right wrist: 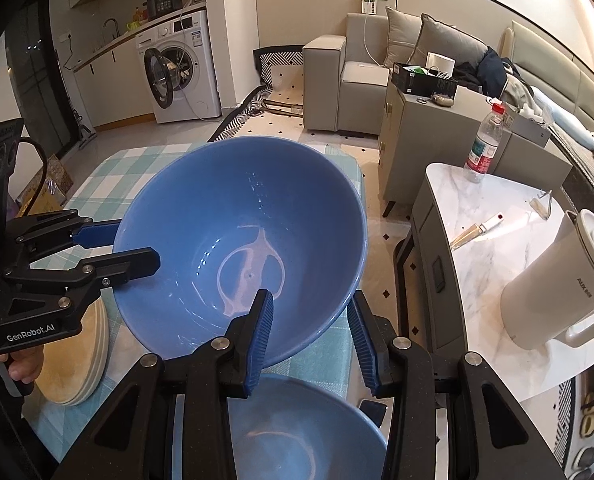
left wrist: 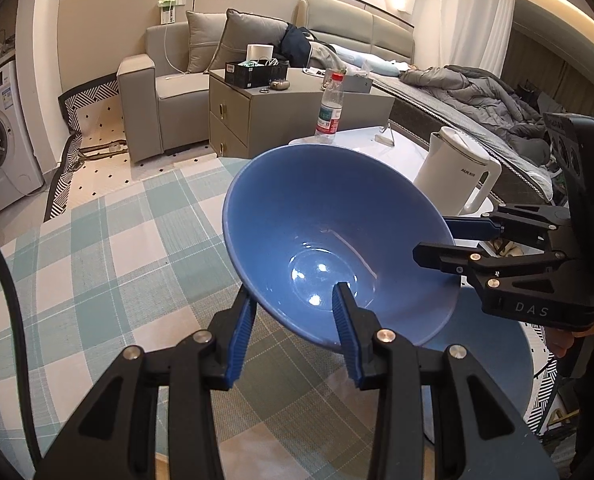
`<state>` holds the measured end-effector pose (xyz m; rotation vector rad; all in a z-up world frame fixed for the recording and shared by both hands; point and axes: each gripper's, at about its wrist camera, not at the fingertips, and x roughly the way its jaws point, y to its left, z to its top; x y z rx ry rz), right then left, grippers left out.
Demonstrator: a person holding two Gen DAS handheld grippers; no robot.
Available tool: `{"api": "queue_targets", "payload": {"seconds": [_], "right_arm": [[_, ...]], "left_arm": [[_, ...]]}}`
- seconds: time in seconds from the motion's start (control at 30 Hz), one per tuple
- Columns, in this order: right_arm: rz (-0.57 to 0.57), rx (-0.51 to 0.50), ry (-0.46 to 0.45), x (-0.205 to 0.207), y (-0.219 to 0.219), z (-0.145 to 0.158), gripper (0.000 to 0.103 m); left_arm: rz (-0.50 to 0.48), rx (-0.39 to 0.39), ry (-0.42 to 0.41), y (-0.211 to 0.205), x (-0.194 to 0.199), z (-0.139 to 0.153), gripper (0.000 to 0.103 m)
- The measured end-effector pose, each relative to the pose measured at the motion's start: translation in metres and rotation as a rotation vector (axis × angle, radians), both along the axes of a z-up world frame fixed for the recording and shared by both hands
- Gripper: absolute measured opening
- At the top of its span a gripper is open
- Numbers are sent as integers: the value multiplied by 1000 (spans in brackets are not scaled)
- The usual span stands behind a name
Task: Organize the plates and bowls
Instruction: 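Carry the blue bowl with the left tool over the nested blue bowls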
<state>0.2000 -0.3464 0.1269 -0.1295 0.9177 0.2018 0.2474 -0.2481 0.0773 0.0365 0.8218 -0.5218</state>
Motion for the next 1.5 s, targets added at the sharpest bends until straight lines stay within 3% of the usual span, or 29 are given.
{"api": "queue_targets", "payload": {"seconds": [0.67, 1.5], "right_arm": [[-39, 0, -101, -63, 4, 46, 40], [-135, -6, -128, -129, 6, 63, 41]], "left_arm": [[-34, -33, -66, 3, -34, 30, 38], [-144, -22, -85, -9, -69, 45, 38]]}}
